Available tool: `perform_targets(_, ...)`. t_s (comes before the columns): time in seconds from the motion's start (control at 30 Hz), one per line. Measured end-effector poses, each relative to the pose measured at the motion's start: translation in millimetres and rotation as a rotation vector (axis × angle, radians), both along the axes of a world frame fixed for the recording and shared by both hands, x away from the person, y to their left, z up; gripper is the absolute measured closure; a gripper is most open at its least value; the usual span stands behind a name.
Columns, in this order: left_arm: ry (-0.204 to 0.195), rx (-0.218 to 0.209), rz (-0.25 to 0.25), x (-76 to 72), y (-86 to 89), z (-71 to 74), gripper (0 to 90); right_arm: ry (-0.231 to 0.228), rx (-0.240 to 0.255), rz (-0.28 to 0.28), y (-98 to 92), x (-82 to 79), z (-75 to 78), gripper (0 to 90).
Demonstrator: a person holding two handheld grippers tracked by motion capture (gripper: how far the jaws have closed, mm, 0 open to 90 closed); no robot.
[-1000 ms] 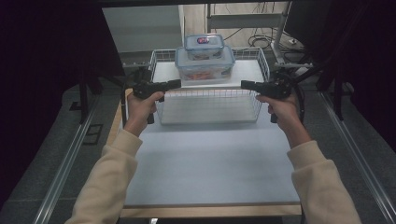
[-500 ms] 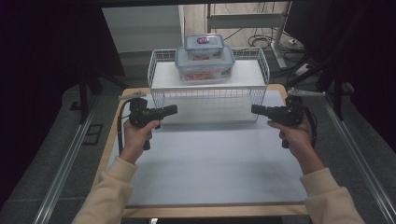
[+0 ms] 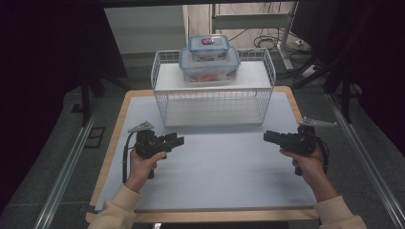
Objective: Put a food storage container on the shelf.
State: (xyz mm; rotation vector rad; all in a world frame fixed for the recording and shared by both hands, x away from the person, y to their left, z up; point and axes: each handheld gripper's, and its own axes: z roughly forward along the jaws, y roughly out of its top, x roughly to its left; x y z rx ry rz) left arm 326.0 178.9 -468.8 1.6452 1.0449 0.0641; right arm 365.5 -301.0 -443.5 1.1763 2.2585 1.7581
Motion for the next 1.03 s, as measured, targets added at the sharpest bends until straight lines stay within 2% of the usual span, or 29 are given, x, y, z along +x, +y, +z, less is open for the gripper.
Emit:
perform_targets(0.07,0.009,0.011,0.002,-1.7,-1.5,-4.9,42.1,0.006,-0.009,-0.011,-1.0,-3.8,-6.0,62.3)
perform_targets(0.2,0.027,0.032,0.003,-6.4,-4.6,-14.6,34.5,0.017,-0.036,-0.010,-0.1,-13.6,-19.9,56.0)
perform_targets(0.43,0.046,0.042,0.020,-8.3,-5.7,-24.9,30.8,0.057,-0.125,-0.004,4.6,-24.8,-46.8,51.1)
perform_targets(0.5,0.047,0.046,0.018,-8.6,-6.9,-26.2,30.5,0.063,-0.130,-0.004,5.5,-26.8,-50.9,50.3)
perform_targets(0.63,0.048,0.063,0.015,-9.5,-8.8,-28.3,29.9,0.059,-0.127,0.001,7.2,-27.4,-52.9,49.4)
perform_targets(0.93,0.047,0.068,0.019,-10.4,-8.3,-27.5,29.1,0.060,-0.124,-0.006,6.9,-27.2,-52.9,47.4)
perform_targets(1.03,0.044,0.080,0.024,-11.8,-8.4,-27.8,27.7,0.056,-0.119,-0.013,5.9,-26.3,-52.2,42.9)
